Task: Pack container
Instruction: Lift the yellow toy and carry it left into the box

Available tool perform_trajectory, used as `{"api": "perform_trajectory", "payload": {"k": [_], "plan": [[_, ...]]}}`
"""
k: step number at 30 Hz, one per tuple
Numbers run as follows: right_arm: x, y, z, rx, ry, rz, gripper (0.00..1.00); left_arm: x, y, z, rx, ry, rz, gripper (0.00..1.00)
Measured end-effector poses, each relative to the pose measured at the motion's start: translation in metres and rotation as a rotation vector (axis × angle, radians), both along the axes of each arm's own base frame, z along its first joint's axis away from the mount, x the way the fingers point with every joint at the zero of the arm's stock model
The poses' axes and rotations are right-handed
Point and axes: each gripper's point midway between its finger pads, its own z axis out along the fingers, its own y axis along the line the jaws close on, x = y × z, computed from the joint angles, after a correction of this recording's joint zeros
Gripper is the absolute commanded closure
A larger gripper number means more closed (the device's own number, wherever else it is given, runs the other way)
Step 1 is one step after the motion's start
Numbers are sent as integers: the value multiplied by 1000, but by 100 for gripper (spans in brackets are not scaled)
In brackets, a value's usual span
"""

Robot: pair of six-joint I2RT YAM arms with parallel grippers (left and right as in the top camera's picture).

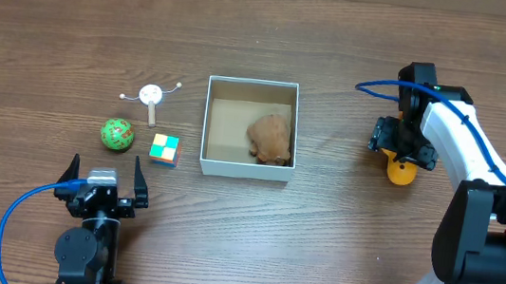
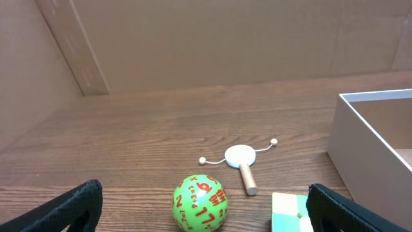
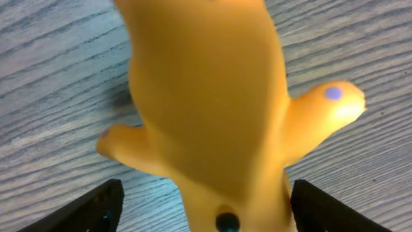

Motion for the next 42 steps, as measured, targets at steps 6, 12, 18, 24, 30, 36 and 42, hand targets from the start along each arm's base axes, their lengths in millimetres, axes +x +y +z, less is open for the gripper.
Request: {"api": "perform_trajectory", "payload": {"k": [6, 12, 18, 24, 30, 36, 42], "plan": [[4, 0, -10, 2, -29, 0, 14, 0, 0, 0, 0, 0, 0, 0], [-4, 1, -22, 9, -17, 2, 38, 0, 0, 0, 0, 0, 0, 0], [-13, 3, -12, 15, 39, 2, 79, 0, 0, 0, 0, 0, 0, 0], [21, 10, 59, 17, -34, 34, 84, 0, 0, 0, 0, 0, 0, 0], [50, 68, 143, 58, -194, 172, 84, 0, 0, 0, 0, 0, 0, 0], [37, 178, 164, 161, -253, 418, 83, 0, 0, 0, 0, 0, 0, 0], [6, 275, 167, 248, -306, 605, 83, 0, 0, 0, 0, 0, 0, 0]]}}
